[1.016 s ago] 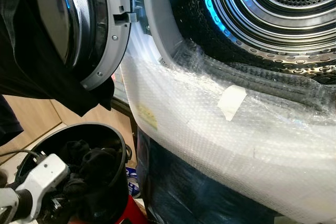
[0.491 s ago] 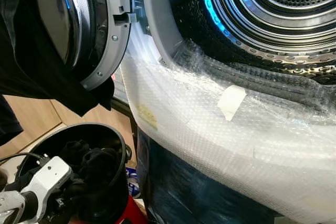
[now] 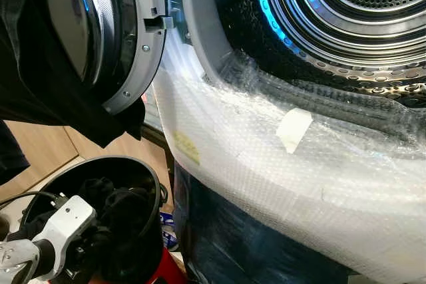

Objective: Clothes washing

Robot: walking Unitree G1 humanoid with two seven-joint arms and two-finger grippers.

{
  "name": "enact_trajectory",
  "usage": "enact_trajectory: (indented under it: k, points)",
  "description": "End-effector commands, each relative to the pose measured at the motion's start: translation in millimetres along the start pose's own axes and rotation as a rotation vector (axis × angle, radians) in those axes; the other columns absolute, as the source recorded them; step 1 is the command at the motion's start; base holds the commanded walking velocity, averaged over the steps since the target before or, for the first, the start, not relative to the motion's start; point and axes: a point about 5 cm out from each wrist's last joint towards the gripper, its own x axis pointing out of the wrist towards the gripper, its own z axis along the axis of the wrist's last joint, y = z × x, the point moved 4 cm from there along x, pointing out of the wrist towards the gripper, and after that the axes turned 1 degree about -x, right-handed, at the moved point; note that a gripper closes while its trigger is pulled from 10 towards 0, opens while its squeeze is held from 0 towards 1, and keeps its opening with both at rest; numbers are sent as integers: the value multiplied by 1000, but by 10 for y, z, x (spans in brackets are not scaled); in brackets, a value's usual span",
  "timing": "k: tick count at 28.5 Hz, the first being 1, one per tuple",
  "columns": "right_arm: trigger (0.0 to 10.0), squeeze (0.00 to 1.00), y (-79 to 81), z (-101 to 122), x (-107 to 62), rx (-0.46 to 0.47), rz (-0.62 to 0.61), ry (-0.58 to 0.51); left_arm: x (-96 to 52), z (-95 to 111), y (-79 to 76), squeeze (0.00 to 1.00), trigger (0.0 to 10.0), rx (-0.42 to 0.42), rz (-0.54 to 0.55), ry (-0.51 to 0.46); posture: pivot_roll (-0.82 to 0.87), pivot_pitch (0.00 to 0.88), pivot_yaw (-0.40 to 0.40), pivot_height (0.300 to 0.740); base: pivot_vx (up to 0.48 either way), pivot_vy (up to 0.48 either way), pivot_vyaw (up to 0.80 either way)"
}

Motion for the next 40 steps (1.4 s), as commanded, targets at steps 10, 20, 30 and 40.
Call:
enact_trajectory:
  k: [10,20,30,40]
  points:
    - [10000,0,34,-50,0,-12,8,24,9,-15,-32,0,0,13,-16,24,135,55,-15,740,0,0,0]
    - [10000,0,47,-48,2,-14,8,24,-39,5,-25,0,0,21,-20,28,140,54,-11,740,0,0,0]
    - [10000,0,47,-32,4,-16,5,20,-132,139,27,0,0,31,-17,-16,145,53,-9,740,0,0,0]
    - [10000,0,24,3,5,-14,0,10,-338,785,-29,0,0,32,-79,-331,147,51,-13,740,0,0,0]
